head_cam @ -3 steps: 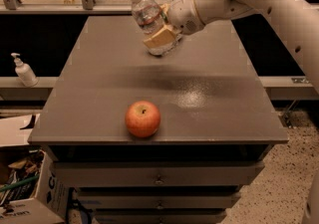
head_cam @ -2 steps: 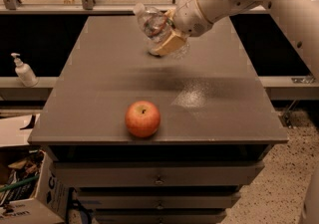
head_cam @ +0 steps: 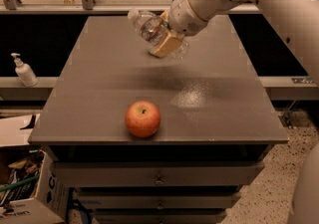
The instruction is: Knock water bottle over
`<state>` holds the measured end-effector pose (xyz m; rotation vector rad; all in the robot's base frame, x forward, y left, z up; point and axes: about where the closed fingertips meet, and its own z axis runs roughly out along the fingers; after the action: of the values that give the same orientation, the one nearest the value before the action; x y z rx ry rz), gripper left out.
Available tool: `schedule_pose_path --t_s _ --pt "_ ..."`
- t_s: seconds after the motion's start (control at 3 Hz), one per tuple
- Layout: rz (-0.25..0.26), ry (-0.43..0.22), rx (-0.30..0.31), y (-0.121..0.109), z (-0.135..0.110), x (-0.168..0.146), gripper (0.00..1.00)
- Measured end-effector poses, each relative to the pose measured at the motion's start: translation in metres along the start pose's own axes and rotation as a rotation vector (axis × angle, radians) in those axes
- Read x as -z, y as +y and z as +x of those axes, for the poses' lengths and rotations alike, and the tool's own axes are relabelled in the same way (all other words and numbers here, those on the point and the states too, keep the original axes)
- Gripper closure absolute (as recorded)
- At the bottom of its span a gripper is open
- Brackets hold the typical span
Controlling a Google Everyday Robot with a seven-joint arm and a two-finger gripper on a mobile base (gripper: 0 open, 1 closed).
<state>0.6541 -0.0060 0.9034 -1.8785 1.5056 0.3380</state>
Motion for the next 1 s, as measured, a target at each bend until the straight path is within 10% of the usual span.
schedule_pose_path --t_s 1.0 --pt "-0.114 0.558 0.138 0.011 0.04 0.027 1.0"
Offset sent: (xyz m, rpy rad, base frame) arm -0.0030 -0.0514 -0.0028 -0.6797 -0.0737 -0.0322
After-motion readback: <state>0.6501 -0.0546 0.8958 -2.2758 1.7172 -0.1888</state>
